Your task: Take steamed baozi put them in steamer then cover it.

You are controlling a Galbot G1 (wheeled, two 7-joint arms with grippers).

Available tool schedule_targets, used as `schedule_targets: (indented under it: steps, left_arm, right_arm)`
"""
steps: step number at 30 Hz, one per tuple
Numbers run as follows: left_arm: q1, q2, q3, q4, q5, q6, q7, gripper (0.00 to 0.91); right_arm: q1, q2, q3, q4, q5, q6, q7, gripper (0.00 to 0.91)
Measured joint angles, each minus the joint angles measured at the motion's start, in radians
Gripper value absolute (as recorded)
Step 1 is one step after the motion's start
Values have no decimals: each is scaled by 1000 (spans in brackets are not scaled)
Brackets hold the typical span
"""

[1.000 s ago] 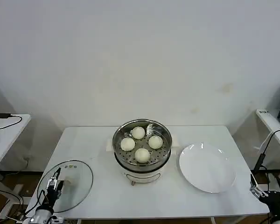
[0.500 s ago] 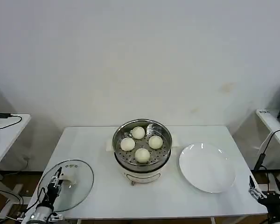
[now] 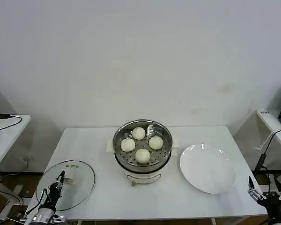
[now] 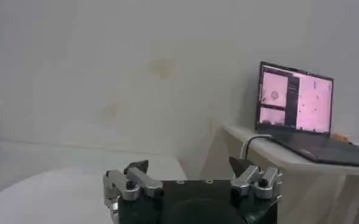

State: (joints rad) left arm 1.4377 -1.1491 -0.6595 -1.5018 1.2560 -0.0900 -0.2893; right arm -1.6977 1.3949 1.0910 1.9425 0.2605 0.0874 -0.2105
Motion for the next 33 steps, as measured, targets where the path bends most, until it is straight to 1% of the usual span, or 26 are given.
schedule_targets:
  steps: [8,18,22,27,33]
  left_arm:
    - [31,-7,-36,-55,-45,15,-37,0]
    - [49,31,-74,-201,-141,91,-6,0]
    - [31,59,-69,-264,-179,140,37,0]
    - [-18,117,-26,-342,-238,225,111,0]
    - [-122,178,95,-428,-272,352,207,0]
  right_arm:
    - [0,8,-16,8,-12,5,4,907]
    - [11,22,-60,4,-46,10,1,907]
    - [16,24,-79,5,-62,9,0,907]
    - [22,31,-99,8,-81,8,0,907]
    - [28,43,-118,8,-104,10,3,907]
